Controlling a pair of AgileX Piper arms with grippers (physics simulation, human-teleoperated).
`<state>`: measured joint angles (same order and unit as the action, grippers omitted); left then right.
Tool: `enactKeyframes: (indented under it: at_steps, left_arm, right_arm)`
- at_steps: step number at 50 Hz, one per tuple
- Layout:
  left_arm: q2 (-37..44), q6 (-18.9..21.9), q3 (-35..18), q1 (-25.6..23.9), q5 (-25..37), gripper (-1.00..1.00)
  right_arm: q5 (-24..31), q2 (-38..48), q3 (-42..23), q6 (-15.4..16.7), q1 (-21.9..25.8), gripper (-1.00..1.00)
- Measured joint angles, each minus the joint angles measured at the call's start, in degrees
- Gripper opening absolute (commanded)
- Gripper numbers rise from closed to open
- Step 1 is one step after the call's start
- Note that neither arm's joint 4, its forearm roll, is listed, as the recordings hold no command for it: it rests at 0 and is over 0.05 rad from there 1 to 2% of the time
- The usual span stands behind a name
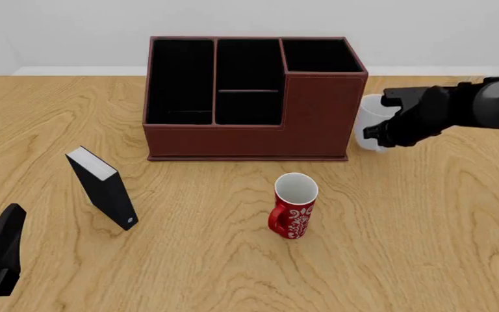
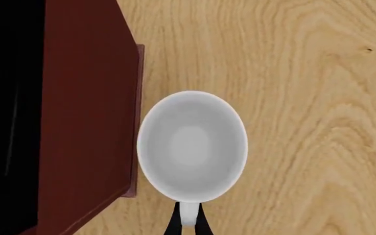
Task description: Pick up the white mug and place it to the right of the caddy.
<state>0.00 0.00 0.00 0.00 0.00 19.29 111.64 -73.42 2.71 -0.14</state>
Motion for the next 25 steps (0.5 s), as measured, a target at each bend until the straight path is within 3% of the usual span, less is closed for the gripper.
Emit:
enactKeyframes:
  at_steps: [25]
  left_arm:
    - [0.0,0.0,0.0,0.0,0.0,1.0]
  right_arm:
    - [-2.5,0.1,1.4,-1.4,0.0,-1.0]
